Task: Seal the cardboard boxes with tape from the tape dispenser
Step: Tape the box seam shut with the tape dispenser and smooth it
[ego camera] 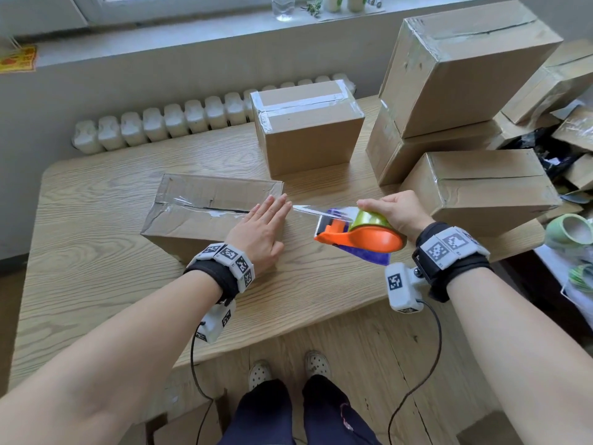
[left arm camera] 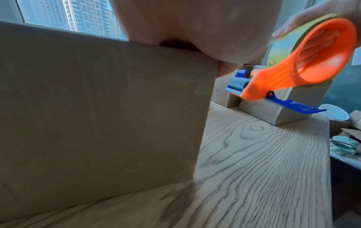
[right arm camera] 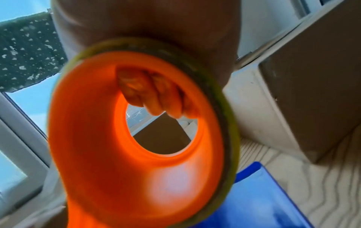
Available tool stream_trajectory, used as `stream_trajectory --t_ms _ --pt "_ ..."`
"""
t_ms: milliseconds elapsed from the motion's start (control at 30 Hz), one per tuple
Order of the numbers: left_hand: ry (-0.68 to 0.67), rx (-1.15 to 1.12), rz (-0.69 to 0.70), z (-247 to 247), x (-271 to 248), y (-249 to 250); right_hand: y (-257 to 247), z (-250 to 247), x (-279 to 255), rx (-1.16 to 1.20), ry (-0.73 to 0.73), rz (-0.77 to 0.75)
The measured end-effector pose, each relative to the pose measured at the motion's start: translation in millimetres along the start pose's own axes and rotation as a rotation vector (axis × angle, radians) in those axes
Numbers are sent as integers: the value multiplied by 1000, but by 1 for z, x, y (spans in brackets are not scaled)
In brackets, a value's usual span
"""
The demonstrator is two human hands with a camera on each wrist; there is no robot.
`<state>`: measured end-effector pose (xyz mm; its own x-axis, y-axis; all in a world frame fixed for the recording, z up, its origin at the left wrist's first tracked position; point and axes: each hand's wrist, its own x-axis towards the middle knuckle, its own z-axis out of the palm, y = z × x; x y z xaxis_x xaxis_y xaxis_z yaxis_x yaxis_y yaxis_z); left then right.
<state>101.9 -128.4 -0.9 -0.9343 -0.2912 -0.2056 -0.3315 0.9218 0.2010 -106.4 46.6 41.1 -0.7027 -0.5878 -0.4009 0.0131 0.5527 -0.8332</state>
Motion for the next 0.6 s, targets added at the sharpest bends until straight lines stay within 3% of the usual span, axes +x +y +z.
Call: stream_trajectory --t_ms 200,600 --pt "23 -37 -1 -1 -2 0 -14 16 -10 246 -26 -43" --pt "-14 -63 12 -3 1 -2 -11 29 -7 307 -11 -109"
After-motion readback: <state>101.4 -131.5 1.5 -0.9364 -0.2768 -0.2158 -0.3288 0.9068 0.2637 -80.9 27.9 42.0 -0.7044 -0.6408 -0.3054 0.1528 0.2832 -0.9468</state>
